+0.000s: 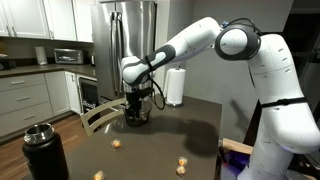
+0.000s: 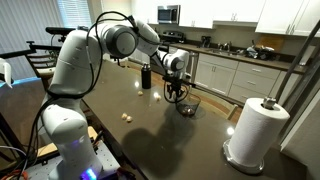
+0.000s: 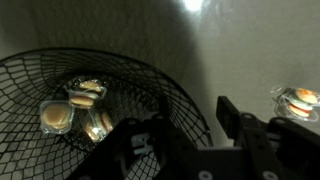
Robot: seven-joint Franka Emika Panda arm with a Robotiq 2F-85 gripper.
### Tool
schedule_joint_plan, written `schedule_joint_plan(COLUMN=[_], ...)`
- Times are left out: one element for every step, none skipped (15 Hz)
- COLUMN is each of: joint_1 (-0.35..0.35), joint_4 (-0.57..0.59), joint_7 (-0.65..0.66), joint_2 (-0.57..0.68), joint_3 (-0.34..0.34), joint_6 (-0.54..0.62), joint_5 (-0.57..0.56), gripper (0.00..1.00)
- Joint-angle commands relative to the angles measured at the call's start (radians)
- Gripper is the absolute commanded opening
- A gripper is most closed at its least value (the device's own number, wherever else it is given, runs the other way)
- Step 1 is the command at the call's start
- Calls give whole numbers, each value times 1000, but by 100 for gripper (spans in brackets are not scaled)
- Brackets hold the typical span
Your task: Move the basket to the center of the table
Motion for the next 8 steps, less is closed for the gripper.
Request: schedule_joint_plan(joint_1=[-12,-12,-11,-11,-11,-9,-8,-6], joint_4=[16,13,10,6,5,0,-7,-13], joint_7=[-36,-35,-35,-34,-35,-34,-34,-33], joint_2=[5,2,-2,-7,-11,-20,-31,-45], joint_3=[4,3,2,1,1,0,0,-1], joint_6=[-2,0,2,2,3,6,8,9], joint_5=[4,2,1,-1,-3,-5,-9,-14], gripper=[22,16,9,8,5,5,2,4])
